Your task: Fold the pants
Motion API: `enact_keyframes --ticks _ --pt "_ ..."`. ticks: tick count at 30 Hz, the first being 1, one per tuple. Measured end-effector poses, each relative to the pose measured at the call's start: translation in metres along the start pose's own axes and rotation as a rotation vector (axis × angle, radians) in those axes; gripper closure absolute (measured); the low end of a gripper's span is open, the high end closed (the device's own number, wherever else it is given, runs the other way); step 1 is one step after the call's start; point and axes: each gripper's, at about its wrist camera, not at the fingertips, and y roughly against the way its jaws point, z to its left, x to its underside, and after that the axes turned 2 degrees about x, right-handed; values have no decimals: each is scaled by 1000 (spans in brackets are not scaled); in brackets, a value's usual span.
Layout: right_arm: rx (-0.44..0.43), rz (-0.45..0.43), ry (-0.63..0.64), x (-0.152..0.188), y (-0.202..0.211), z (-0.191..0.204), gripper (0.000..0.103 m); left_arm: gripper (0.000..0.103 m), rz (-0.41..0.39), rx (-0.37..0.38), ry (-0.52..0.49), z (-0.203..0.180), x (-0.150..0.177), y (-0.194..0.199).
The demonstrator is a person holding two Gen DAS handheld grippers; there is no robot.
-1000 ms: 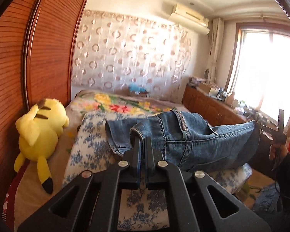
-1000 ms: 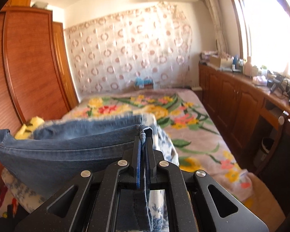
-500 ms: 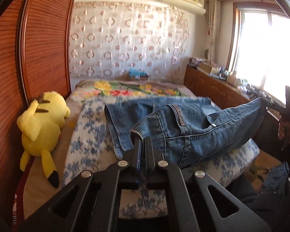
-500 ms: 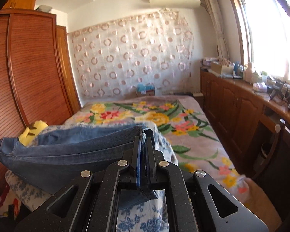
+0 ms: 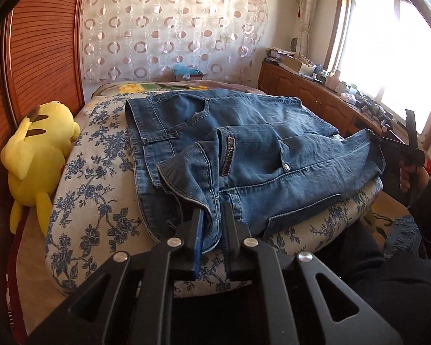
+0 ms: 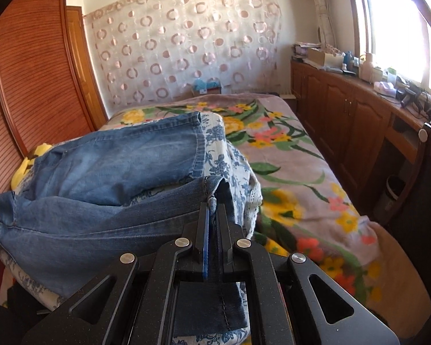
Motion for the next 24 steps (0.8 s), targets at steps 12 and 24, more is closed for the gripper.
enact_keyframes --ticks 12,24 --pt "-10 -29 -1 -8 7 0 102 103 -64 -20 6 13 -5 9" --pt "-2 -38 -6 -14 11 -4 102 102 -29 75 -42 -16 -7 7"
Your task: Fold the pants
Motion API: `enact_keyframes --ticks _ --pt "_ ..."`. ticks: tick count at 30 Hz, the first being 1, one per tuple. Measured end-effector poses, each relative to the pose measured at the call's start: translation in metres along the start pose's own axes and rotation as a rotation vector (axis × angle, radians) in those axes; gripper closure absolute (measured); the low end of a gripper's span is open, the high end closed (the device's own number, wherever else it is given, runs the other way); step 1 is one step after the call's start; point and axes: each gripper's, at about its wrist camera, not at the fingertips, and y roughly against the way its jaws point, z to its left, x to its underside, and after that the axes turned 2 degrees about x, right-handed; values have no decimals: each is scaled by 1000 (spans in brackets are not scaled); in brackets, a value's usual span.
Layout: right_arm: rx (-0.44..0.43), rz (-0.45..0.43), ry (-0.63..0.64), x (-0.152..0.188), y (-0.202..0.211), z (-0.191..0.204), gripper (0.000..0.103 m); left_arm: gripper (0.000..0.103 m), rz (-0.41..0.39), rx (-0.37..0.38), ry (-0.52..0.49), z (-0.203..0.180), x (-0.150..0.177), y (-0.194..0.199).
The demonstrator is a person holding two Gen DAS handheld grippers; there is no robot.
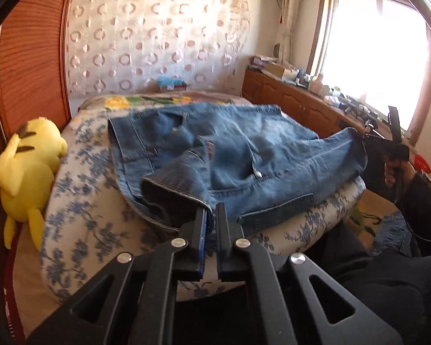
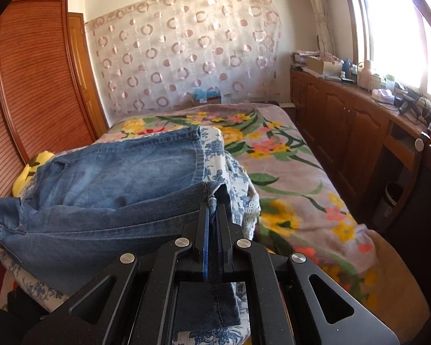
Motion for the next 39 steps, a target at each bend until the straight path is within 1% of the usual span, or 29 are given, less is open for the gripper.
enact_keyframes --ticks 6,10,12,13,14,15,17,19,21,25,27,28,30,31,33,36,39 --pt "7 23 6 5 -6 1 102 97 26 17 29 1 6 -13" --pt "7 21 6 5 -6 2 102 92 41 -25 27 3 4 -19" --pt "6 20 7 5 -6 1 102 92 39 -40 35 7 2 -21" --pt "5 19 8 6 -7 1 102 95 27 -37 39 10 1 -20" --pt "4 17 8 6 -6 1 102 100 11 -30 39 11 -1 -18" --pt "4 14 6 5 -5 1 102 103 2 -25 40 13 -3 -15" --pt "3 -4 -4 2 1 -1 102 103 -38 -34 46 15 -9 -1" --pt "6 -40 -3 -4 12 -1 102 103 -100 -53 60 22 -18 20" --pt "8 -70 3 -11 24 -1 102 103 -164 -46 89 32 -28 44" --pt "-28 -153 2 -34 55 1 102 103 -241 -48 76 33 -46 73" --pt "-38 -200 9 -48 73 5 102 103 -318 -49 92 36 -56 93" --pt "-57 -227 6 -57 84 6 102 103 -345 -44 103 39 -61 100" --pt "-71 -262 14 -69 98 10 102 103 -373 -50 95 39 -71 109" --pt "-68 -286 26 -76 107 14 102 103 -369 -56 84 39 -73 109" --pt "-60 -301 39 -83 114 19 102 103 -340 -78 64 37 -74 105" --pt "-56 -266 55 -84 110 20 102 103 -270 -89 55 41 -62 91" --pt "-57 -210 70 -73 94 20 102 103 -217 -88 80 49 -48 72"
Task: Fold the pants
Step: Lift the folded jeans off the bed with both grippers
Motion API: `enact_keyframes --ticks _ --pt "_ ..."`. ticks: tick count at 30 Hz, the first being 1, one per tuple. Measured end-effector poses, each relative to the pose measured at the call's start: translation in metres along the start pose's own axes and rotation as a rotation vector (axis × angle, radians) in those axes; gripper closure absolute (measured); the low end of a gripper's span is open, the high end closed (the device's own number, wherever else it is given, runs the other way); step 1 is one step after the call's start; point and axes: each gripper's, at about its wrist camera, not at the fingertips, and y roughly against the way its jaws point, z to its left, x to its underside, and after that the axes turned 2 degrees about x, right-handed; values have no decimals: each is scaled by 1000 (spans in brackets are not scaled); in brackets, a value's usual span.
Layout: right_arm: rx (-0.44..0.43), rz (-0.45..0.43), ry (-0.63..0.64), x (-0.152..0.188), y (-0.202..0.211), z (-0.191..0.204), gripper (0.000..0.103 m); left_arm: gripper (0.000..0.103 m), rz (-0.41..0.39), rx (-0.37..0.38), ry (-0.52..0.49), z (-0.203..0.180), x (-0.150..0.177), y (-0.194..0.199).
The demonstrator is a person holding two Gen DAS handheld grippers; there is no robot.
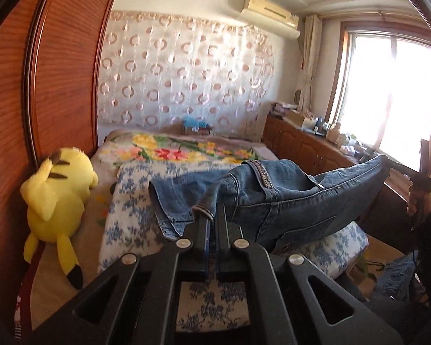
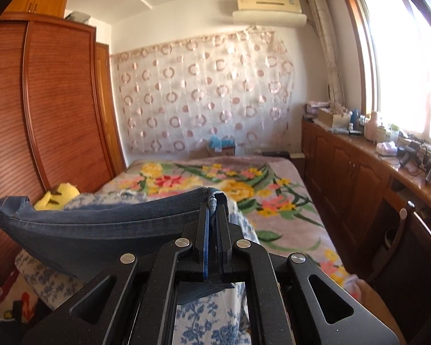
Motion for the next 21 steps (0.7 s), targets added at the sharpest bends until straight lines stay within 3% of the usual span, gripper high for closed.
enact_keyframes --ticks 6,21 --pt "-2 79 -24 21 -43 -3 102 103 41 -17 25 11 -1 -35" --pt "5 161 -1 -5 -182 -2 102 103 146 -115 -25 37 -57 -150"
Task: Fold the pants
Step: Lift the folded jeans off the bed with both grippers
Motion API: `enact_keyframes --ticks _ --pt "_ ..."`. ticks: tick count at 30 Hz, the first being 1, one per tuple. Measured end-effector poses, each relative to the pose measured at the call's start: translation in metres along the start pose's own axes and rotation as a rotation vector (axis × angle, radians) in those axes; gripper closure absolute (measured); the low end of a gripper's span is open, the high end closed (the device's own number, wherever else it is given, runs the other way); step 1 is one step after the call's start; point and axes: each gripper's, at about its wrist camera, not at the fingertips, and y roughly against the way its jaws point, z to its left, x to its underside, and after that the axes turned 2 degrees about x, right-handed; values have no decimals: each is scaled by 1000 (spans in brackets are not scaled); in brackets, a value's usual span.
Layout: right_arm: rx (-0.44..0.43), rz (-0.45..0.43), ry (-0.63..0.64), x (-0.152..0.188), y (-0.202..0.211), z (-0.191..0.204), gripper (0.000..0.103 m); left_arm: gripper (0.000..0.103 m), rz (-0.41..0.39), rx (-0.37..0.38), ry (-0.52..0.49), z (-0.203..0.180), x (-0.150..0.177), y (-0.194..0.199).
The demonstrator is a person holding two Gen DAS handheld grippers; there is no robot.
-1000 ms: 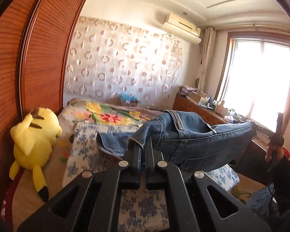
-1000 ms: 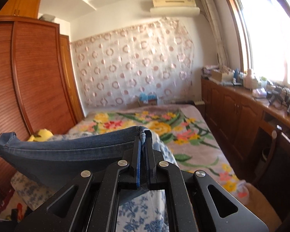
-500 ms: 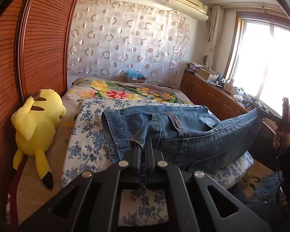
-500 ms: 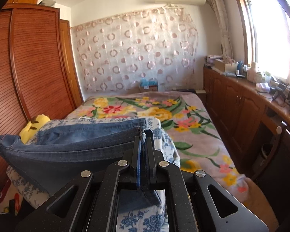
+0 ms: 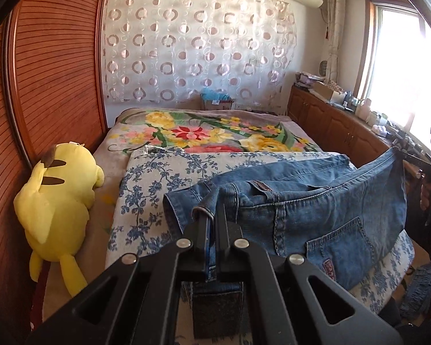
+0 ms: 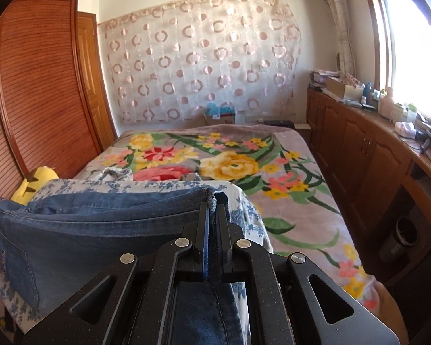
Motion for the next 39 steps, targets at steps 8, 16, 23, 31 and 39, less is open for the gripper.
enact_keyframes --ticks 8,16,23,31,39 --pt "-17 9 3 -33 -47 1 102 103 18 -26 19 13 -28 -40" --pt "-3 78 44 -48 -107 6 102 103 67 -46 24 31 -41 -87" --pt "3 134 48 -44 -150 5 102 103 90 -55 23 41 -45 -113" --pt "13 155 81 -41 -174 10 102 103 102 -69 19 47 -45 -131" --pt "30 181 105 -41 -195 13 102 103 117 -80 13 53 -48 -147"
